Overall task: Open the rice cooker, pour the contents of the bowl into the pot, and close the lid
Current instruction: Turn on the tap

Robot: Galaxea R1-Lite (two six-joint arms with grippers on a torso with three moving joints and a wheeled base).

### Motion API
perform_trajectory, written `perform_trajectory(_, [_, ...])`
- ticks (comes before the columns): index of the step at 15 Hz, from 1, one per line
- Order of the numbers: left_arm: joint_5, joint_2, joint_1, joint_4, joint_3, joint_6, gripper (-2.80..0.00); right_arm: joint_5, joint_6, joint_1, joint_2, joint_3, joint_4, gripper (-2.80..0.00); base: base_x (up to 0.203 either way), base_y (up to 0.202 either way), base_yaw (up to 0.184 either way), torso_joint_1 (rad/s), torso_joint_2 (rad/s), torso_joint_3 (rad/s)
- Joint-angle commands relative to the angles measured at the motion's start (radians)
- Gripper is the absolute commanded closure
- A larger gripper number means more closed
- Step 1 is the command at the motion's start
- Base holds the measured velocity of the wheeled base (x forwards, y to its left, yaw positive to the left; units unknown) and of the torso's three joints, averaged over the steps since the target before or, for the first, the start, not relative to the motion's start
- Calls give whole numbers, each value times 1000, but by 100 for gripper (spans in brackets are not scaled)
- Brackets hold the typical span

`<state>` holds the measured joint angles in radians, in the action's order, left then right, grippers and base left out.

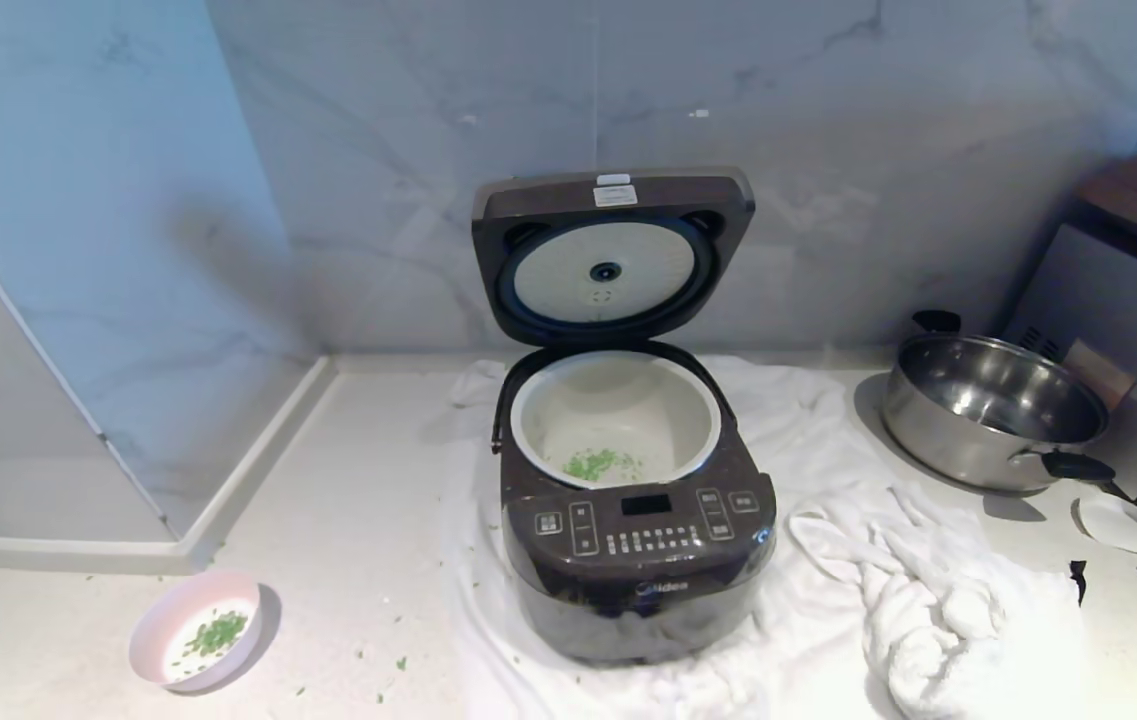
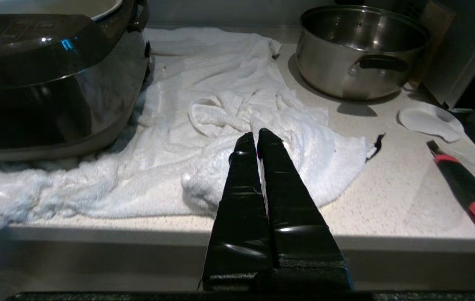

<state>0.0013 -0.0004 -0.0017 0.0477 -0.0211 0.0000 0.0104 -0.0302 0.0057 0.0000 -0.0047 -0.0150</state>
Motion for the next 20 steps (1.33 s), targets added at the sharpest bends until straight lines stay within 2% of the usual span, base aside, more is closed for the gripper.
perform_trajectory(1, [0,0,-1,1,0,0,0,0,0,0,0,0,-2,0,-195,0,-3,2,2,2])
perform_trajectory(3, [0,0,-1,1,0,0,0,0,0,0,0,0,-2,0,-164,0,-4,-2,2,2])
perform_trajectory(13, [0,0,-1,1,0,0,0,-1,4,0,0,0,0,0,0,0,0,0,0,0])
perform_trajectory(20, [0,0,-1,0,0,0,0,-1,4,0,0,0,0,0,0,-6,157,8,5,2])
